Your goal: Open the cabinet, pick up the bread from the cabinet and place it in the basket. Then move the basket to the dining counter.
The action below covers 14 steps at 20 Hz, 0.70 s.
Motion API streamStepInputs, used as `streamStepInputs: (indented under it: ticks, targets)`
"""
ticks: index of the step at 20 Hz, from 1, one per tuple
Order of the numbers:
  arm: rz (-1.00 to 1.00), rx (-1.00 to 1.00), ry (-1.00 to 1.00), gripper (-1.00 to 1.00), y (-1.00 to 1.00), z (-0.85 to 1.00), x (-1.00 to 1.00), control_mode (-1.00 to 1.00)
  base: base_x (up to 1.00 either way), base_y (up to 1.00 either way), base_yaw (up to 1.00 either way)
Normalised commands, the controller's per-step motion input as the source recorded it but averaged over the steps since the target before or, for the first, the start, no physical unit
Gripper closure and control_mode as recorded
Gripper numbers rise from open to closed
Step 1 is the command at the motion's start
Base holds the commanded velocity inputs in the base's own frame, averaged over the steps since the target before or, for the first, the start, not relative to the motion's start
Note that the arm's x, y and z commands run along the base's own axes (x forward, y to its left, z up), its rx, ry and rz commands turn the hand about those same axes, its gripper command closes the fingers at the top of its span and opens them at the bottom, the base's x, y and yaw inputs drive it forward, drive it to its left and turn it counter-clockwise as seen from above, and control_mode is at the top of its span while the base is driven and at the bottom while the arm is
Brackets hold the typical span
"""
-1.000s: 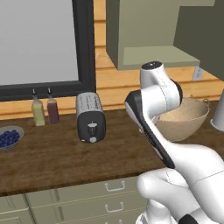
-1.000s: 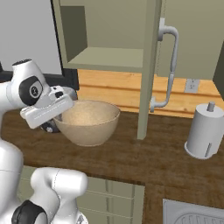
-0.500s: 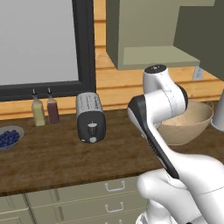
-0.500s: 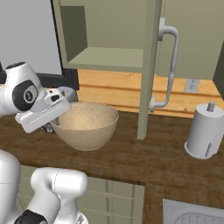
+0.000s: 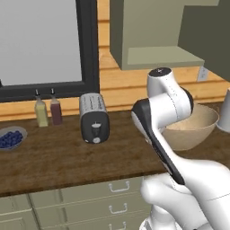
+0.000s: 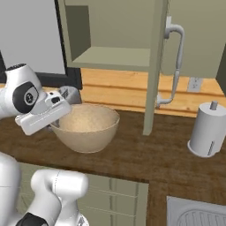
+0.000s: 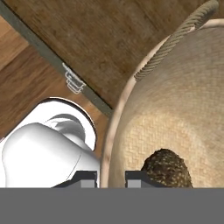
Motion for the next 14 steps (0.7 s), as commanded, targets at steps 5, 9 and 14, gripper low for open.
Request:
streamStepInputs:
  ticks: [5,9,14]
  targets:
    - [0.00,0.00,0.00,1.00,0.00,0.00,0.00,1.00,-0.86,0.78,0.09]
    - [0.00,0.00,0.00,1.00,0.00,0.00,0.00,1.00,-0.70,1.00,0.56]
    - [0.00,0.00,0.00,1.00,0.00,0.00,0.00,1.00,-0.06,0.78,0.92]
